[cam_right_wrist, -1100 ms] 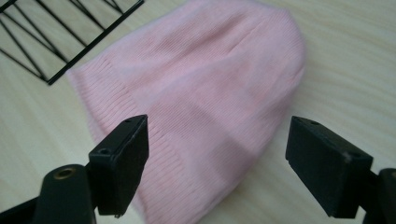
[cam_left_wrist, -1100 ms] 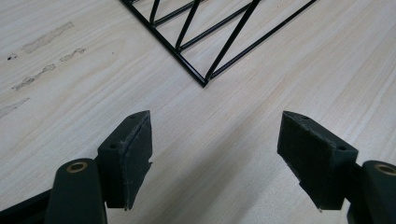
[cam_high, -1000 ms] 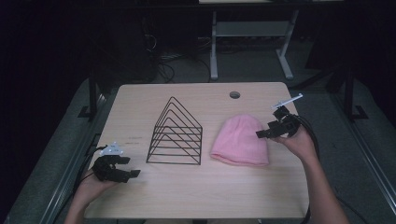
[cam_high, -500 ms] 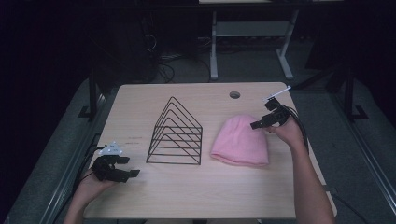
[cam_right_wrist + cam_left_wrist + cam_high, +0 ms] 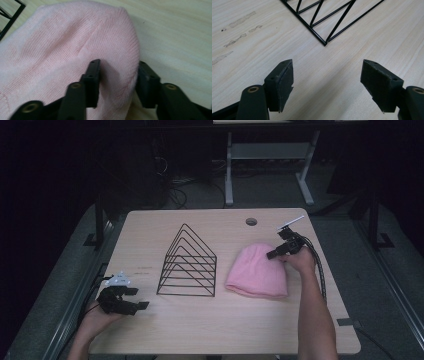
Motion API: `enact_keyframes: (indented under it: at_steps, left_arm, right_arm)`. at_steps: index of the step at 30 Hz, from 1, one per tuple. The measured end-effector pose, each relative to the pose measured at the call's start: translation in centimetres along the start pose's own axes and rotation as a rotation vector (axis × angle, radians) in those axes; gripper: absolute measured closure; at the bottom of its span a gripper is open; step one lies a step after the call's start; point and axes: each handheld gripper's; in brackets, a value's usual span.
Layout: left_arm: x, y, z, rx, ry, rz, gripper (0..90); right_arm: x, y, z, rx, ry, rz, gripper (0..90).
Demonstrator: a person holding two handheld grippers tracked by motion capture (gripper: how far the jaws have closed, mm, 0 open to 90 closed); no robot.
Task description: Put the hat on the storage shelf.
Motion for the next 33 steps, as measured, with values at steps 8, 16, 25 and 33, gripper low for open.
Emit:
enact_keyframes:
  at_steps: [8,16,25,33]
  left_arm:
    - [0.0,0.1,0.1,0.002,0.005,-0.001,26.5]
    - [-0.1,0.1,0.1,0.001,0.000,0.003,26.5]
    - [0.0,0.1,0.1,-0.002,0.001,0.003,26.5]
    - [-0.1,0.3,0.2,0.000,0.002,-0.001,26.5]
  right_arm:
    - [0.3,0.1,-0.7,0.012,0.012,0.082,78.5]
    - [2.3,-0.4,-1.5,0.039,0.066,0.125,80.0]
    - [5.2,-1.9,-2.2,0.096,0.157,0.147,80.2]
    - [8.5,-4.5,-3.0,0.195,0.231,0.159,80.5]
Point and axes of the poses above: each handheld gripper's, and its own axes: x roughly backward along the jaws, z roughly out of its top, y roughly to its right, and after that the axes turned 7 degrees about -y, right-handed
